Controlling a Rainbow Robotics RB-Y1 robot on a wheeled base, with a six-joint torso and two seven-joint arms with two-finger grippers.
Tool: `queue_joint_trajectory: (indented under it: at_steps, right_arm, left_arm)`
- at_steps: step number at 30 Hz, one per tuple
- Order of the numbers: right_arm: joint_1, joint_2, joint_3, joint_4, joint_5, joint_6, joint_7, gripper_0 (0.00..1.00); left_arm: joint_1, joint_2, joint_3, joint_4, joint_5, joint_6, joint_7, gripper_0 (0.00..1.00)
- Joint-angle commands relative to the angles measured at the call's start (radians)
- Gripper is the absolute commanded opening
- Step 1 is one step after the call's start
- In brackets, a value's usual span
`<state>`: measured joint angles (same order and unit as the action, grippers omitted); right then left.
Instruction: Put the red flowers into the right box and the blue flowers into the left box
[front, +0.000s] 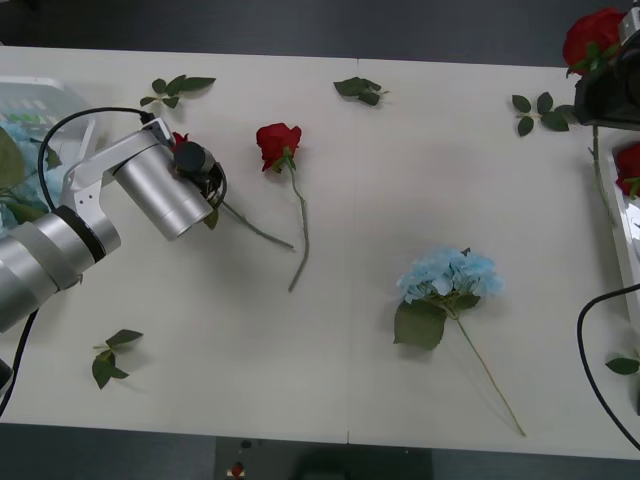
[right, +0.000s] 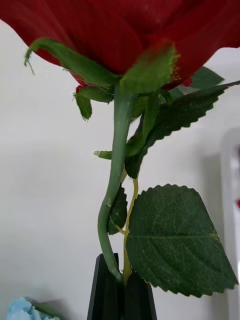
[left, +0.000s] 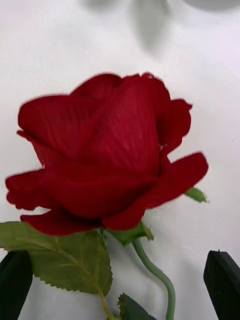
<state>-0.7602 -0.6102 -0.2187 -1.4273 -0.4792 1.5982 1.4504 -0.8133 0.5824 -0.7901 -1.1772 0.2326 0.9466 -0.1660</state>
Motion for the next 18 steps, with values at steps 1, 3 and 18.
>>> queue_joint_trajectory:
  at_steps: [1, 3, 18]
  right_arm:
    - [-0.036, -0.036, -0.093, -0.035, 0.011, 0.042, 0.047, 0.00]
    - [-0.034, -0.046, -0.131, -0.033, 0.011, 0.063, 0.053, 0.00]
    - [0.102, -0.203, -0.217, -0.004, 0.025, 0.051, 0.090, 0.00]
  left_arm:
    - [-0.029, -0.003, -0.006, -0.010, -0.016, -0.011, -0.033, 1.00]
    - [-0.029, -0.003, -0.009, -0.009, -0.021, -0.011, -0.036, 1.00]
    - [-0.029, -0.012, -0.067, 0.025, -0.065, -0.006, -0.064, 1.00]
